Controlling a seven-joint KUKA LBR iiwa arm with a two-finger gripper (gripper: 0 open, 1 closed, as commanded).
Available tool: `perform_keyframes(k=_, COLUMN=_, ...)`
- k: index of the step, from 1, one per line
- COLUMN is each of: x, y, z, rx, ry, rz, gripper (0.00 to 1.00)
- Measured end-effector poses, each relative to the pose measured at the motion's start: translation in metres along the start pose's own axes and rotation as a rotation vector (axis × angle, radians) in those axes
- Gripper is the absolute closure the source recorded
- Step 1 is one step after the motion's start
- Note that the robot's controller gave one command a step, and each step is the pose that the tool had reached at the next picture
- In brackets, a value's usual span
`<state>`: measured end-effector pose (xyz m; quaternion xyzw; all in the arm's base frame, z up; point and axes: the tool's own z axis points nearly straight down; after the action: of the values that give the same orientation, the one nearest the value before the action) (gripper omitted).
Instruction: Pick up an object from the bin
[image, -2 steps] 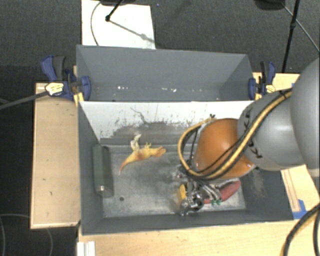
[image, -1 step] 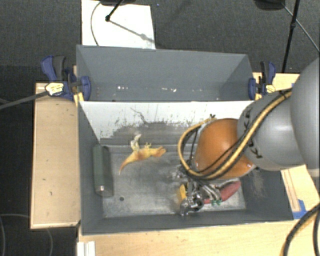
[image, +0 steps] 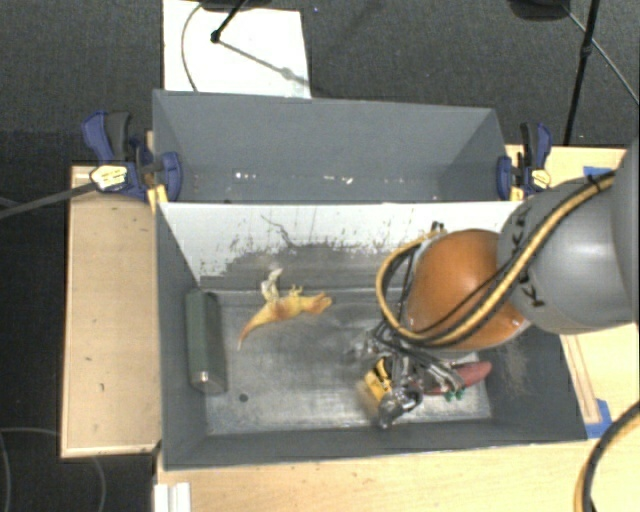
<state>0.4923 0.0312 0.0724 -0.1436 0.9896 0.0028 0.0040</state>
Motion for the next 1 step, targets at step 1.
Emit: perform_keyframes(k=1, x=-0.03, y=-0.0404, z=-0.0062, rx=0.004, ry=0.004, rz=-0.292, gripper=1.0)
